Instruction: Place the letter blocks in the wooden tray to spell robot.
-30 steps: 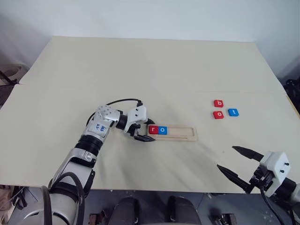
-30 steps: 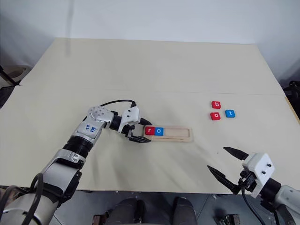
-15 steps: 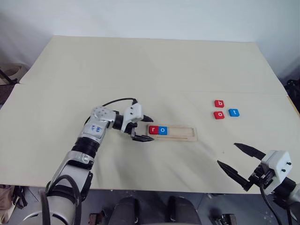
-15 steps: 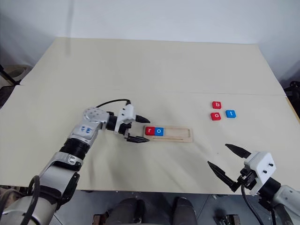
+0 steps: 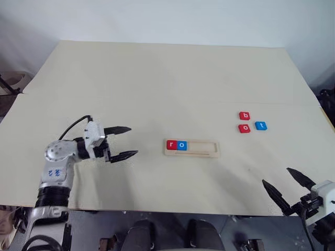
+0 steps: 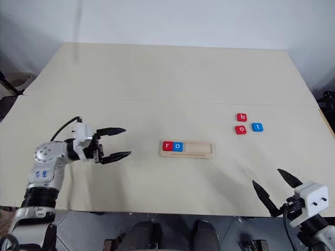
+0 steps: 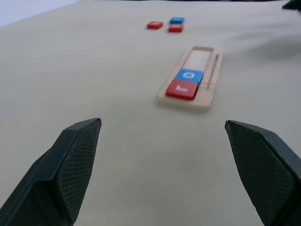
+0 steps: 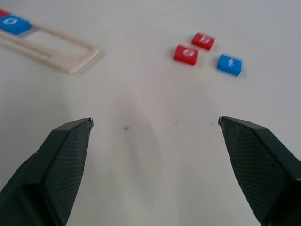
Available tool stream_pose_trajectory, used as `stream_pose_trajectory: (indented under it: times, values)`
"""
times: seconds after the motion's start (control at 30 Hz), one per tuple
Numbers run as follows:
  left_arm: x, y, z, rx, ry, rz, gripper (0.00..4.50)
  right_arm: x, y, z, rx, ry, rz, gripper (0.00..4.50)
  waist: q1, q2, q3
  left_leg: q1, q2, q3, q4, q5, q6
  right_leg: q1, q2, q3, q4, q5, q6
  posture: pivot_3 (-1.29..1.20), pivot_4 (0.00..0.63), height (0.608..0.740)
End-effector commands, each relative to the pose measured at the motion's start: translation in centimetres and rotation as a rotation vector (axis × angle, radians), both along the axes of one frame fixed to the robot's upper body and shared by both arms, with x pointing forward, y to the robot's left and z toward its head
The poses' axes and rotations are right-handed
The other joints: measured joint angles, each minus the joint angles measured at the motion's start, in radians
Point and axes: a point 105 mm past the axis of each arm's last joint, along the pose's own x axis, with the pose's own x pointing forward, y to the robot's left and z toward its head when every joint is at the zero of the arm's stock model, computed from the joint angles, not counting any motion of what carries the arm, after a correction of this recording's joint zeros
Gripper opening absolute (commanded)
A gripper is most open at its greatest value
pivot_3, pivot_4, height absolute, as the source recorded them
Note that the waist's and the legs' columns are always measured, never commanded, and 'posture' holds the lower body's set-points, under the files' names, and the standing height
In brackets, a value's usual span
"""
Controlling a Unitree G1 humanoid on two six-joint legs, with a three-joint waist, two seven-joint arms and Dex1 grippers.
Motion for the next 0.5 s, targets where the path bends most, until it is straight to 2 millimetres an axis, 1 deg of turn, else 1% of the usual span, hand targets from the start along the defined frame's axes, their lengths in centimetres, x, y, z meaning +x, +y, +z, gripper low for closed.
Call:
stream_pose_trajectory:
  times: [0.03, 0.13, 0.23, 0.4, 0.5]
  values:
    - [-1.7, 0.3, 0.8, -0.055, 0.024, -0.007, 4.47, 0.5, -0.1, 0.6, -0.019, -0.044, -0.004, 4.5, -0.001, 0.0, 0.0, 0.0, 0.0, 0.0, 0.0, 0.0, 0.0, 0.0, 0.0, 0.0, 0.0, 0.0, 0.0, 0.0, 0.15, 0.74]
    - [-2.3, 0.2, 0.6, -0.051, 0.029, 0.007, 4.47, 1.6, -0.2, 1.2, 0.003, -0.074, -0.022, 4.5, 0.001, 0.0, 0.0, 0.0, 0.001, 0.0, 0.0, 0.0, 0.0, 0.0, 0.0, 0.0, 0.0, 0.0, 0.0, 0.0, 0.15, 0.74]
    - [-2.4, -0.2, 0.8, -0.063, 0.015, 0.014, 4.47, 4.3, 0.6, 2.8, 0.025, -0.107, -0.001, 4.5, -0.001, 0.0, 0.0, 0.0, 0.001, 0.0, 0.0, 0.0, 0.0, 0.0, 0.0, 0.001, 0.001, 0.0, 0.0, 0.0, 0.15, 0.74]
    - [-2.8, -1.5, 1.1, -0.087, 0.016, -0.016, 4.47, 8.8, 0.1, 3.4, 0.056, 0.03, -0.099, 4.5, -0.01, 0.002, -0.001, 0.0, 0.001, 0.0, 0.0, 0.0, 0.0, -0.001, 0.0, 0.0, 0.002, -0.001, -0.001, 0.0, 0.15, 0.74]
    - [-2.8, -2.3, 1.2, -0.088, 0.002, -0.032, 4.47, 11.7, 0.2, 3.8, 0.043, 0.1, -0.146, 4.5, -0.01, 0.002, -0.001, 0.0, 0.001, 0.0, 0.0, 0.0, 0.0, -0.001, 0.0, 0.0, 0.002, -0.001, -0.002, 0.0, 0.15, 0.74]
